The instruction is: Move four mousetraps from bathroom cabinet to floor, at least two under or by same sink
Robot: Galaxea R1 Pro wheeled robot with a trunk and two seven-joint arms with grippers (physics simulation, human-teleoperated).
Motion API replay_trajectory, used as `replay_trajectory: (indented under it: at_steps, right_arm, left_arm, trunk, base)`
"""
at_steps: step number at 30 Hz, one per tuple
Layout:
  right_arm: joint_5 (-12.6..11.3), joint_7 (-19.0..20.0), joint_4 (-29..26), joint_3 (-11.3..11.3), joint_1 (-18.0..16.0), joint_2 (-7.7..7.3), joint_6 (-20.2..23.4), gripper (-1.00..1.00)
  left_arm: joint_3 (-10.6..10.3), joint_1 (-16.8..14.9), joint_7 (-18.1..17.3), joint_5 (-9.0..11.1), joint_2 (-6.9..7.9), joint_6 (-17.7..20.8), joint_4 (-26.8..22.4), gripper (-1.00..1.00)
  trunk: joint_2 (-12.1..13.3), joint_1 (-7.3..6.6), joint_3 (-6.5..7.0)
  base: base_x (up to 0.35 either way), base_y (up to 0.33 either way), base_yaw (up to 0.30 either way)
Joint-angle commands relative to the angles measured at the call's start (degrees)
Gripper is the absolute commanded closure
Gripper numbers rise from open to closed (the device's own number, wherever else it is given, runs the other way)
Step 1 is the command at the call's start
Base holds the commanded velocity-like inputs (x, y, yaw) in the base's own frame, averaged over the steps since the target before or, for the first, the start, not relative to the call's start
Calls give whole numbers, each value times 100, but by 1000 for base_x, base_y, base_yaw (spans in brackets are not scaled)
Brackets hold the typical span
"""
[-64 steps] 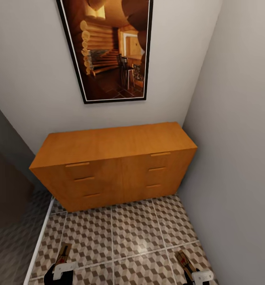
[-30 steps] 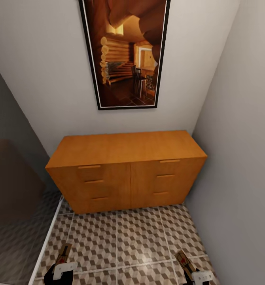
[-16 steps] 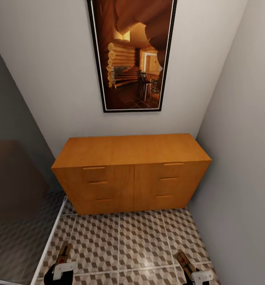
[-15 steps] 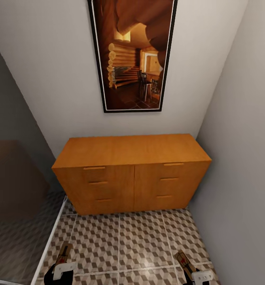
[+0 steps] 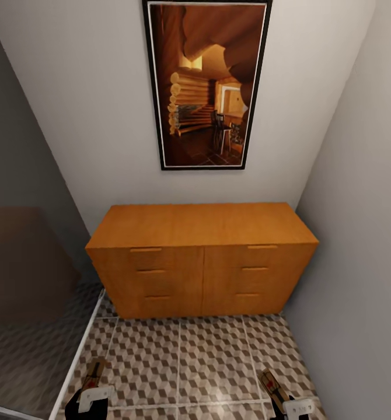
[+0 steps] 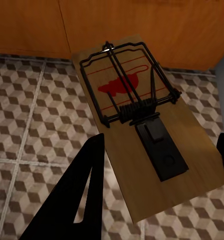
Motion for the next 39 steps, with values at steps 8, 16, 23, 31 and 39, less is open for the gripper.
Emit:
replay_trajectory:
  at_steps: [8,16,23,31,39]
  right_arm:
    - [-26,-64,-4,50,-6,-8,-15,100]
    - [-25,-64,-4,50,-6,-8,-15,100]
    - [-22,-67,0,52,-6,-8,-15,100]
    - [-17,-72,12,56,-6,-3,-14,100]
    - [-17,-70,13,50,-6,-6,-14,100]
  left_arm:
    - [-36,-4,72,-48,-3,-10,8,100]
    - [-36,-4,72,-48,-3,-11,8,100]
    - [-36,-4,72,-48,-3,-11,8,100]
    - [-36,-4,72,-48,-3,-9,8,100]
    - [-36,-3,72,-48,-3,-9,8,100]
  trunk:
    - [-11,3,62]
    - [-11,3,134]
    - [-11,3,198]
    - [-11,3,270]
    - [-11,3,342]
  base:
    - [0,0,91]
    - [0,0,91]
    - [0,0,91]
    - [0,0,90]
    - [0,0,90]
